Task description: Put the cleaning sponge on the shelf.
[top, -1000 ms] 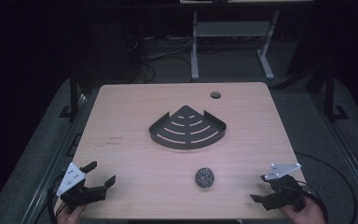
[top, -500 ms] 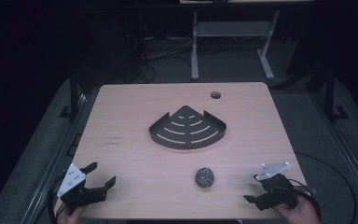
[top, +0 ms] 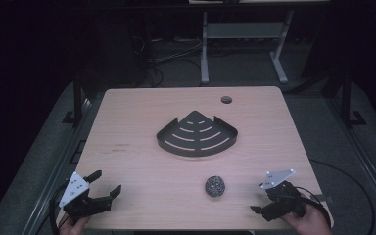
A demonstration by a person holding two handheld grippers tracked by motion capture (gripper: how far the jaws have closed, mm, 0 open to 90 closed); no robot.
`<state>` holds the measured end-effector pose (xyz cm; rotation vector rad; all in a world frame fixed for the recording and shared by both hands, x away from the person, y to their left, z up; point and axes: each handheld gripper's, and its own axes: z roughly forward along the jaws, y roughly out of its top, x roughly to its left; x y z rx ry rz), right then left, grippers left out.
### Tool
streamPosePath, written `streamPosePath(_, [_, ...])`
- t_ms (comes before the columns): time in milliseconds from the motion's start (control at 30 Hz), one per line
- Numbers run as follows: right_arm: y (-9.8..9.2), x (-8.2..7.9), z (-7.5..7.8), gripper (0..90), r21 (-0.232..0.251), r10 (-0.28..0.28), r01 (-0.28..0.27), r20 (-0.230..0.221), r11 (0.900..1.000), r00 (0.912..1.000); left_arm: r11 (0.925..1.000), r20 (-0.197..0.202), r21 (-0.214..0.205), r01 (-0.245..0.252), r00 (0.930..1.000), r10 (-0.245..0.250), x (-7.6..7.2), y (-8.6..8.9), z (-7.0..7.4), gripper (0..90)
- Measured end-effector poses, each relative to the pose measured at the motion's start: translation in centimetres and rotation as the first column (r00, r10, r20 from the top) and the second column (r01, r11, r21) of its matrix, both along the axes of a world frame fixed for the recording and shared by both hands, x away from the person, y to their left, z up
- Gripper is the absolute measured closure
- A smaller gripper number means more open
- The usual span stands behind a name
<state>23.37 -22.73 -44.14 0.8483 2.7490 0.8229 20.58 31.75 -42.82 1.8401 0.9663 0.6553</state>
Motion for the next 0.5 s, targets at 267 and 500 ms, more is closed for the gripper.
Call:
streamPosePath(267, [1.0,0.3,0.7,18.7,0.0,0.03,-0.03,0.004,0.9995,0.9995,1.0,0.002,-0.003,-0.009,1.0,0.009,0.0,0.2,0.0,13.2])
streamPosePath(500, [1.9,0.7,1.0,15.8,-0.014,0.049,-0.049,0.009,0.9987,0.9988,0.9999,0.001,-0.005,-0.012,0.9999,0.012,-0.1,0.2,0.0,13.3])
